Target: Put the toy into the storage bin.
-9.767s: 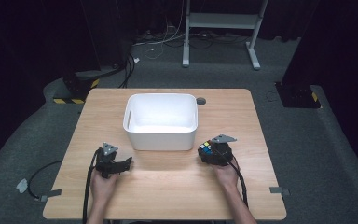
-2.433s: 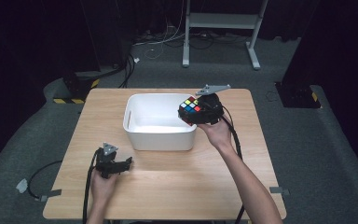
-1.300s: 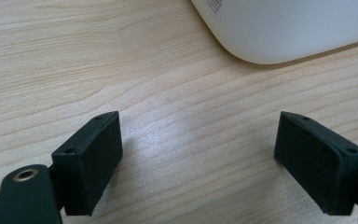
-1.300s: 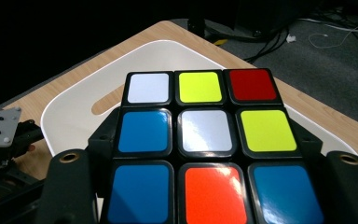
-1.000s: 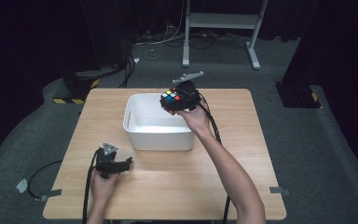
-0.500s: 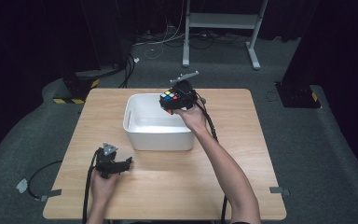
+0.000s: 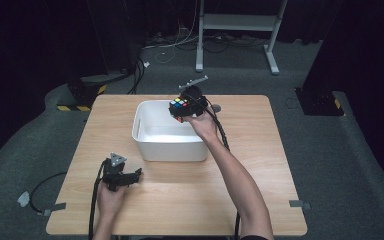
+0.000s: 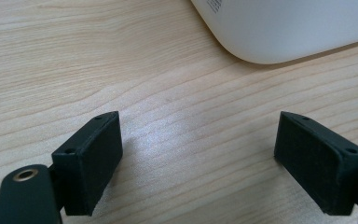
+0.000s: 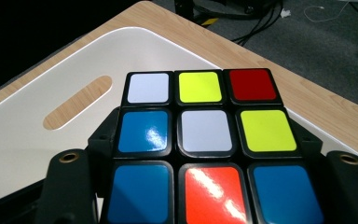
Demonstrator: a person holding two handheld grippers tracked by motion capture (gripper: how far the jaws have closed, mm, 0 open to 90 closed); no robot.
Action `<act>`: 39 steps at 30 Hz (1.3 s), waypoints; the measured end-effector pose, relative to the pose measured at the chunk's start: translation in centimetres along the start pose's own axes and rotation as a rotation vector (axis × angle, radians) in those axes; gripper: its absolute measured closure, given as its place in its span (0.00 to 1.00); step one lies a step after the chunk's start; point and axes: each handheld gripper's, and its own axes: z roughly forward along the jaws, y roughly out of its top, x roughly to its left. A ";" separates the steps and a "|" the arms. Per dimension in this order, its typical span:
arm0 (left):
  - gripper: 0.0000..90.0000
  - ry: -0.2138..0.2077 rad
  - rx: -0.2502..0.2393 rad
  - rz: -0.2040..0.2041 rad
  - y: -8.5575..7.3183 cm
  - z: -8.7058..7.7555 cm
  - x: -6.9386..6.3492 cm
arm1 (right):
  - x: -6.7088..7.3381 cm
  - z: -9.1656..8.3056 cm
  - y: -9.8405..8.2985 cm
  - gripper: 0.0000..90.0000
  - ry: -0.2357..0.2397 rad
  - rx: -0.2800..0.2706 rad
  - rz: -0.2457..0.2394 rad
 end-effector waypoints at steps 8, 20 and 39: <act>0.17 0.000 0.000 0.000 0.0 0.0 0.0 | -0.3 0.7 0.1 0.37 -0.023 0.019 0.010; 0.17 0.000 0.000 0.000 0.0 0.0 0.0 | -0.2 1.4 0.4 0.37 -0.037 0.044 -0.008; 0.17 0.000 0.000 0.000 0.0 0.0 0.0 | -0.5 1.6 0.2 0.37 -0.039 0.063 0.004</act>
